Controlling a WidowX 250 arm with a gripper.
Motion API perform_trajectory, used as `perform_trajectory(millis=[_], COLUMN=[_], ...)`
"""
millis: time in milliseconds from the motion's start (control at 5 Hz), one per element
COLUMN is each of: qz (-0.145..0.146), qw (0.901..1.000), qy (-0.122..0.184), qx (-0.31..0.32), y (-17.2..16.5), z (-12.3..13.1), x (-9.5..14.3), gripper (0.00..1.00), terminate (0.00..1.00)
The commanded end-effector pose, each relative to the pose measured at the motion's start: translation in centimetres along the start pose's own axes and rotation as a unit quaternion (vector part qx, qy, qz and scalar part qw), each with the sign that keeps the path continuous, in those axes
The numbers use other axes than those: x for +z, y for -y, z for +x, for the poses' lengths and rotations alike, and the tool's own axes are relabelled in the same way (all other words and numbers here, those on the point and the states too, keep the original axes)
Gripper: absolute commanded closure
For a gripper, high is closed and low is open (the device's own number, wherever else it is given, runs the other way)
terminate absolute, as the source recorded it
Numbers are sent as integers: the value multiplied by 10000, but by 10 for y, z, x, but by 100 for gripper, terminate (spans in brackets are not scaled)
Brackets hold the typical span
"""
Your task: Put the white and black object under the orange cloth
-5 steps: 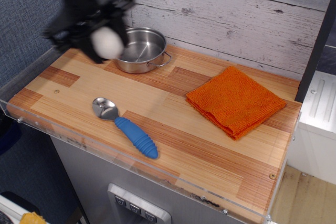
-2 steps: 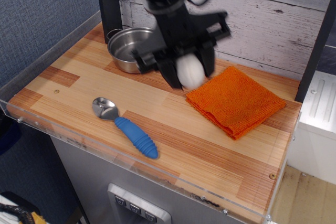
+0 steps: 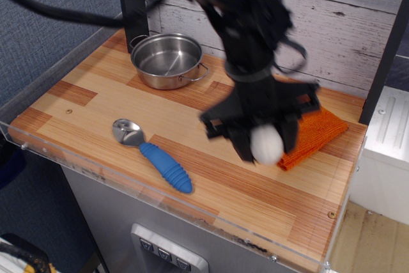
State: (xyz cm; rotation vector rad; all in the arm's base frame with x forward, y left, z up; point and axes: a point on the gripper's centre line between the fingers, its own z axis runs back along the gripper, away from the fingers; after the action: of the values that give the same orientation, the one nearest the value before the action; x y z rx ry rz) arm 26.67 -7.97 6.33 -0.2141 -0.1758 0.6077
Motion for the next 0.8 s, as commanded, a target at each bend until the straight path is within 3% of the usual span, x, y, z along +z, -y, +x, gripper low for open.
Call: perform_trajectory(millis=[0, 400, 600], qz=[46, 226, 242], qw=[9992, 9982, 9991], qy=[-85, -305, -294], qx=[-378, -469, -208], y=[-1, -10, -13], z=[-20, -34, -27], x=[-24, -41, -35], gripper=[100, 100, 0], terminate=[0, 0, 0])
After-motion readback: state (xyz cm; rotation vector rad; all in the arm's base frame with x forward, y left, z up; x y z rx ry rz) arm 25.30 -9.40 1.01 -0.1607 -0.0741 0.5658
